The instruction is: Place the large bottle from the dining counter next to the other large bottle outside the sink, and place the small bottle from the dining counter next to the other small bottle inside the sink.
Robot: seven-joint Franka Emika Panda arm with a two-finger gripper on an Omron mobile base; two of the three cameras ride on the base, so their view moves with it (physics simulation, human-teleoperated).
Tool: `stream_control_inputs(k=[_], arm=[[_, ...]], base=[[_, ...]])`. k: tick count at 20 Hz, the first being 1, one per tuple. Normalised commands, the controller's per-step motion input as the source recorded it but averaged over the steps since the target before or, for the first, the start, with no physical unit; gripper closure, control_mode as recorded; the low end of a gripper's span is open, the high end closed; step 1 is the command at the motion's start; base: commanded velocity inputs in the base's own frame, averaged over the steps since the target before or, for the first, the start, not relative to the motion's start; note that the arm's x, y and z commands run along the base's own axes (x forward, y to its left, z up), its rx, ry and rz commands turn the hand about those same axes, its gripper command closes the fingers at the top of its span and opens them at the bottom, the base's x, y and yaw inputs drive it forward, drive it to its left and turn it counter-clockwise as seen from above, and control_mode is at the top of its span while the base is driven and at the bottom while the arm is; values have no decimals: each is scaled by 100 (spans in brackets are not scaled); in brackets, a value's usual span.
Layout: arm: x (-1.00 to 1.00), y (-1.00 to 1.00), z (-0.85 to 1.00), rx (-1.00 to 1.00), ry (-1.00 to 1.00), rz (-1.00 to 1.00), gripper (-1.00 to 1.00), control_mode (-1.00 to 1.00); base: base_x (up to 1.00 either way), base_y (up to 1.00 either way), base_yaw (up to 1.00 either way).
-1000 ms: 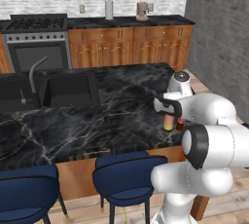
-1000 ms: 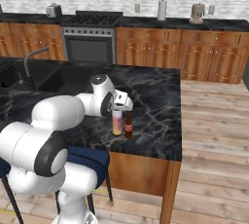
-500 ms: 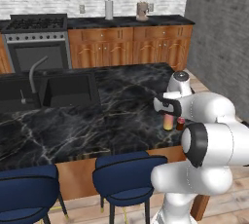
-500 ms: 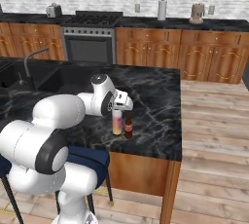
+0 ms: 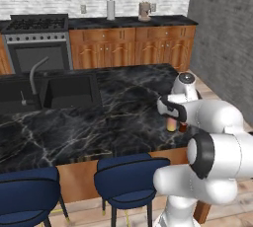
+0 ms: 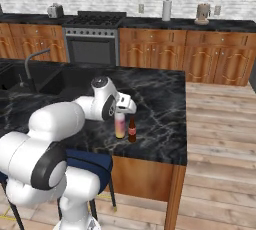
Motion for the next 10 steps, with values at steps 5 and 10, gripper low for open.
stream_control_inputs(k=[5,10], arm=[[-16,0,11,0,-6,0,100,-100],[0,0,0,0,0,0,100,-100]], base=[[0,0,0],[0,0,0]])
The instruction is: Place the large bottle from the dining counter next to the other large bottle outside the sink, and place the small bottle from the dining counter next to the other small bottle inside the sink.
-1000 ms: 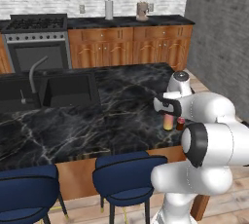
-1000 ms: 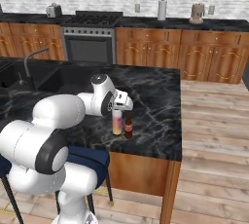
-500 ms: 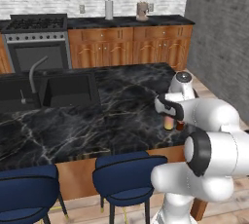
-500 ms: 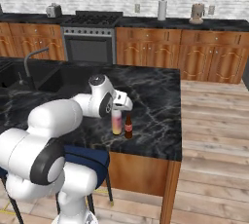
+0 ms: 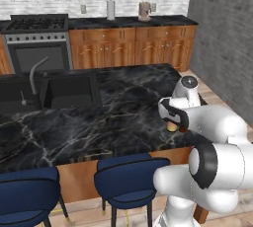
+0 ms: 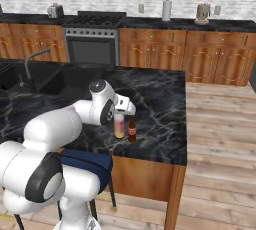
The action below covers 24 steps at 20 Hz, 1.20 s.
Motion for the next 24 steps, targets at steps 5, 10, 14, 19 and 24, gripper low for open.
stream_control_inputs(k=[5,10,14,19,24], arm=[[-6,0,0,0,-2,0,100,-100],[-1,0,0,0,-1,0,100,-100],[0,0,0,0,0,0,100,100],[0,0,0,0,0,0,100,100],[0,0,0,0,0,0,100,100]], base=[[0,0,0],[0,0,0],[-4,0,0],[-26,0,0],[-54,8,0]])
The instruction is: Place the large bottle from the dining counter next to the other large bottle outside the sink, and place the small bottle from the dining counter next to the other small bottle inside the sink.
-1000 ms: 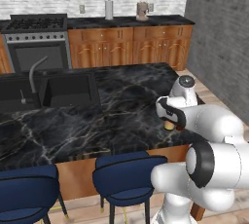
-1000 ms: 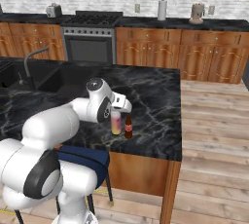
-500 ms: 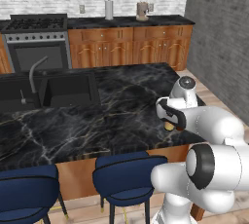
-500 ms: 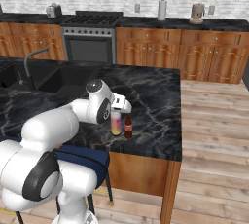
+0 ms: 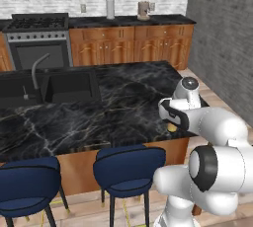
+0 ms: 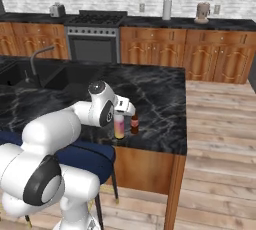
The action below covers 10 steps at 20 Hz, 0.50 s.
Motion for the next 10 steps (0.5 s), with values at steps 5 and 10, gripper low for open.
stream_control_inputs(k=[5,10], arm=[[0,0,0,0,0,0,100,100],[0,0,0,0,0,0,100,100]], base=[[-18,4,0],[1,17,0]])
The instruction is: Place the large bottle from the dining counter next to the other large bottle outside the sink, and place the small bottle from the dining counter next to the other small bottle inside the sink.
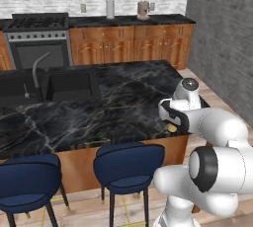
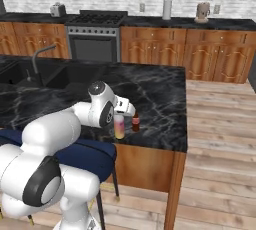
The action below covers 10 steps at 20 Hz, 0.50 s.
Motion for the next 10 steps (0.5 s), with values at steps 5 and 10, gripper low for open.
stream_control_inputs(k=[5,10], arm=[[0,0,0,0,0,0,100,100],[0,0,0,0,0,0,100,100]], base=[[5,43,0],[0,52,0]])
